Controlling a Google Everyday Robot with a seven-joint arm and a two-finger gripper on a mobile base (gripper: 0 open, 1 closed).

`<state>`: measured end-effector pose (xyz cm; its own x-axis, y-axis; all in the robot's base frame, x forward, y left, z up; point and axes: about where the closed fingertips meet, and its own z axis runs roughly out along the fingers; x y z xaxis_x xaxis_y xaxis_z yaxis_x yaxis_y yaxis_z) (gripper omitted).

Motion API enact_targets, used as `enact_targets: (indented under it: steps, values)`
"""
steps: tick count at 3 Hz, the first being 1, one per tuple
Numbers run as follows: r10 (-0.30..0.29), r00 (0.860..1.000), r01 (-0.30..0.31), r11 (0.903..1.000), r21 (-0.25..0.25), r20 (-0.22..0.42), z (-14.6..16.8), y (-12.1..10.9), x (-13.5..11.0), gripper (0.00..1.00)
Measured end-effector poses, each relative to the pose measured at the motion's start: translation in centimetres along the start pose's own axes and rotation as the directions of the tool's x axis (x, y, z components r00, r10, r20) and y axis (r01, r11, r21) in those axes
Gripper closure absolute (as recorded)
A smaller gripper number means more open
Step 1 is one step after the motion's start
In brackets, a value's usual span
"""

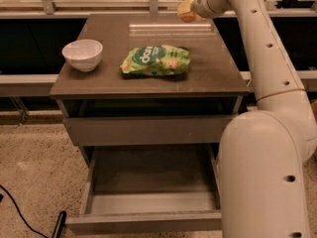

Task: Pick orange from middle drawer and place on counter

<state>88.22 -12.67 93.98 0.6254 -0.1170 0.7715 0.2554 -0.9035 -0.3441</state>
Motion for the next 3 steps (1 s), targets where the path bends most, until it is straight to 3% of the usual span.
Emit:
enact_targets:
  steps: [1,3]
  values:
    - [0.013,1.000,-0.012,0.9992,-0.037,0.008,1.2,1.4,-0.5,1.00]
    - [0.030,1.000,-0.030,0.9977,-0.061,-0.005,4.8,1.4,-1.5,1.00]
